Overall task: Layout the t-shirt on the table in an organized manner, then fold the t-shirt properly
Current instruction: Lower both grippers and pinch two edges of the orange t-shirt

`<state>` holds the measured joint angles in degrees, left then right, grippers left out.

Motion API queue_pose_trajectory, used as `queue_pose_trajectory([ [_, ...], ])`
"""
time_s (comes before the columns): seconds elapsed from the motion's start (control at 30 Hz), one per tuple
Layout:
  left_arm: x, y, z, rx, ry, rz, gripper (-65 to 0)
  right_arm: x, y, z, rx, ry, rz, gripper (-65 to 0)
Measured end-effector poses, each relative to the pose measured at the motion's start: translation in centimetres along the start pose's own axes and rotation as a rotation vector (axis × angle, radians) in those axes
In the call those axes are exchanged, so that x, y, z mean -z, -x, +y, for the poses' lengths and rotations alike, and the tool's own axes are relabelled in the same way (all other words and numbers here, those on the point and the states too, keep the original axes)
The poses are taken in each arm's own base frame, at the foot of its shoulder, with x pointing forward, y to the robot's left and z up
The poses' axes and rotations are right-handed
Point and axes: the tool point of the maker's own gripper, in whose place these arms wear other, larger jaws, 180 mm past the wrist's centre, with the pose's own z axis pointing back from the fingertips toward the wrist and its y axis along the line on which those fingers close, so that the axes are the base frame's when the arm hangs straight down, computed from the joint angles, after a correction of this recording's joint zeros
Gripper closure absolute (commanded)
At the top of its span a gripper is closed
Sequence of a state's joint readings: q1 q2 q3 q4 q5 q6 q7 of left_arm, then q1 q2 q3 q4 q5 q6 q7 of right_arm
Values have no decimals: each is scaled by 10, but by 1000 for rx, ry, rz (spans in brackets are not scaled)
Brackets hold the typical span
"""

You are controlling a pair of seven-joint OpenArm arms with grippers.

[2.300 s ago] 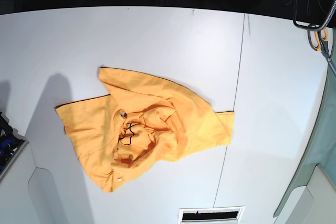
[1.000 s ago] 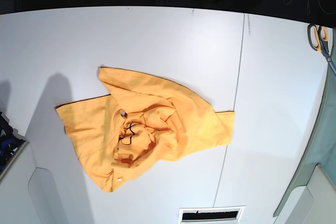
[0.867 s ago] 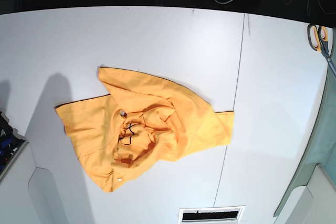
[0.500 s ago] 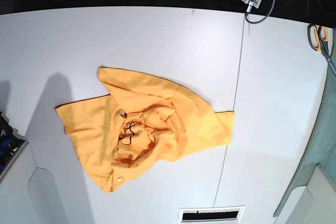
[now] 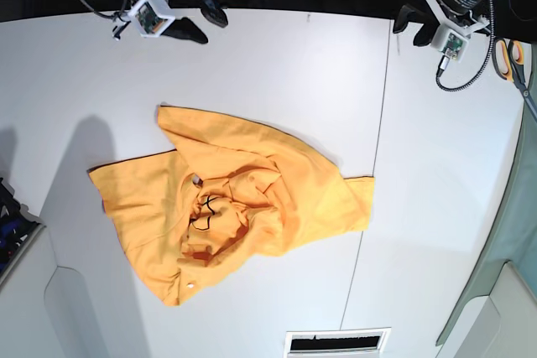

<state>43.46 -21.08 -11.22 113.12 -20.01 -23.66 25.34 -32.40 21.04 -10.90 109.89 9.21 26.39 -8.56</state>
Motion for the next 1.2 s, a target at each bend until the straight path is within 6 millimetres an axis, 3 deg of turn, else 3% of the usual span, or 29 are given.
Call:
queue_pose_trajectory([
  [0.13,4,-20,15,56,-15,-35,-291,27,-38,-16,-23,57,-94,-241],
  [0.23,9,-40,23,55,-15,-88,-291,52,-54,-25,-56,98,-122,-241],
  [0.33,20,-53,31,26,-17,-129,-291,84,-69,-34,-58,114,-140,-241],
  [0.43,34,-52,39,-4,-17,-120,-291,124,-81,-43,-62,123,-133,-241],
  [0.7,60,-42,50,-39,-19,-80,-291,214,-84,-37,-183,91,8,-302],
  [0.83,60,-42,50,-40,-19,-82,-291,235,-90,-48,-249,166,48,-302],
  [0.93,60,-43,50,-41,-19,-85,-291,241,-78,-52,-253,165,98,-294],
  [1.07,60,-43,50,-41,-19,-86,-291,242,-71,-53,-250,163,116,-190],
  [1.2,60,-44,50,-40,-19,-87,-291,243,-70,-53,-249,162,120,0],
])
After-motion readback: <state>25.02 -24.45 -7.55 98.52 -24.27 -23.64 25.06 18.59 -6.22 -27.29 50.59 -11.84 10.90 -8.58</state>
